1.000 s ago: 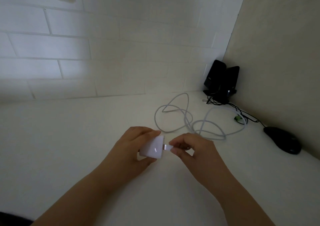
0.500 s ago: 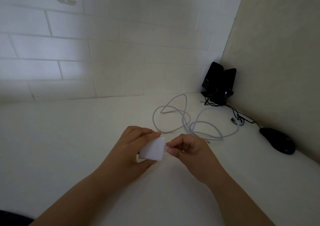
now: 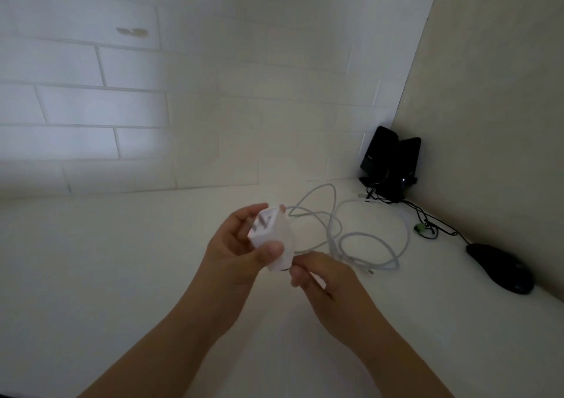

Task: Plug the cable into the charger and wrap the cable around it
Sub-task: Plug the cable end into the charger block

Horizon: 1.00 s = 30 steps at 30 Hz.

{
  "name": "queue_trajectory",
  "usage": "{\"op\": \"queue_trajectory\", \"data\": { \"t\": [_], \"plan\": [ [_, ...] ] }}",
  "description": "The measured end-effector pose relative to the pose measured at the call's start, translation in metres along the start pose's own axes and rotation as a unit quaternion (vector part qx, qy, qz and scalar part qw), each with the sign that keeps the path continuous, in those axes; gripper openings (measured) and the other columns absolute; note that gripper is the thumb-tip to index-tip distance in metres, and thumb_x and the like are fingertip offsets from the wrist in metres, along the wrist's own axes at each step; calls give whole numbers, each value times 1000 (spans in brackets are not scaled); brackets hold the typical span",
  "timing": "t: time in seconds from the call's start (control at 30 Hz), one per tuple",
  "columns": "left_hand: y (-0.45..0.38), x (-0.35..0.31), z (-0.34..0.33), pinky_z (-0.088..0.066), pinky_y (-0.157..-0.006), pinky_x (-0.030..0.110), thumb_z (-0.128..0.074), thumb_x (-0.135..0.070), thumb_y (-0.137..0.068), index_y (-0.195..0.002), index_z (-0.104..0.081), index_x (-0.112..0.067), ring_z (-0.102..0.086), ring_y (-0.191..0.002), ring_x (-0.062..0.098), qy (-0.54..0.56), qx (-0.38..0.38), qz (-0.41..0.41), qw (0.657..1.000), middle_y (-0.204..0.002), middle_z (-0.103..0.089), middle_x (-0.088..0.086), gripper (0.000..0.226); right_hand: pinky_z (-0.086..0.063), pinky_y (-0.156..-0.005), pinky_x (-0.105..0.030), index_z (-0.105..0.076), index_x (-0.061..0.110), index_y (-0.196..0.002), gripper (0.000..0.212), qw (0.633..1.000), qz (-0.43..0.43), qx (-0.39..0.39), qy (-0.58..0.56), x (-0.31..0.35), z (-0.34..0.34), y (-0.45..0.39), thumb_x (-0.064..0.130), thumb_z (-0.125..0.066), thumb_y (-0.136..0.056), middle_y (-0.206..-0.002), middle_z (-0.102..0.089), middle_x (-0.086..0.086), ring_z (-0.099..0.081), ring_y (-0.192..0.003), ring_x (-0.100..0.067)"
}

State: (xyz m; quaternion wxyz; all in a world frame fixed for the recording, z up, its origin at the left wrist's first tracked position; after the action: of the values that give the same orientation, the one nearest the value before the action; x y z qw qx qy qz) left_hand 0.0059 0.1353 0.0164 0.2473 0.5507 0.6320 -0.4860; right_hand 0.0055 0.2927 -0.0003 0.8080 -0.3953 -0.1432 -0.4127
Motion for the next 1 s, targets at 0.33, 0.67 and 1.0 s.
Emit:
{"op": "queue_trajectory", "data": {
  "t": [0.33, 0.67, 1.0],
  "plan": [
    [6, -12, -16, -57, -71, 26, -58, -43, -82, -92, -72, -23, -67, -81, 15, -99, 41, 62, 992, -86, -74, -1, 27, -39, -93, -29, -70, 27, -90, 65, 968, 74, 123, 208, 0, 3, 3, 65, -17, -94, -84, -74, 8, -66, -85, -13],
    [9, -36, -1, -50, -65, 20, -75, -35, -57, -98, -67, -20, -64, -83, 9, -182, 81, 72, 977, -90, -73, -4, 44, -39, -74, -32, -50, 23, -92, 22, 932, -1, 144, 332, 8, 50, -48, 38, -38, -102, -105, -62, -5, -61, -99, -23],
    [10, -22, 1, -50, -83, 23, -78, -32, -64, -109, -41, -42, -60, -91, 6, -408, 67, 28, 910, -103, -64, -14, 58, -35, -54, -11, -63, 27, -63, 24, 990, -108, 5, 87, 49, 45, -54, 25, -69, -86, -64, -57, 8, -48, -57, 0]
  ]
}}
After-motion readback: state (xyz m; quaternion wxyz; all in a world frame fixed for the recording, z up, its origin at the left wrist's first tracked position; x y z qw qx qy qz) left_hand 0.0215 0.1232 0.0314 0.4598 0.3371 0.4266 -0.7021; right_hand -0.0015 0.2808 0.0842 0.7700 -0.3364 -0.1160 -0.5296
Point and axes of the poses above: each hand's wrist, its own y-axis away from the middle knuckle, its own z-axis out of the back of the hand, x = y × z, the point moved 1 cm from there along -y, towards the middle knuckle
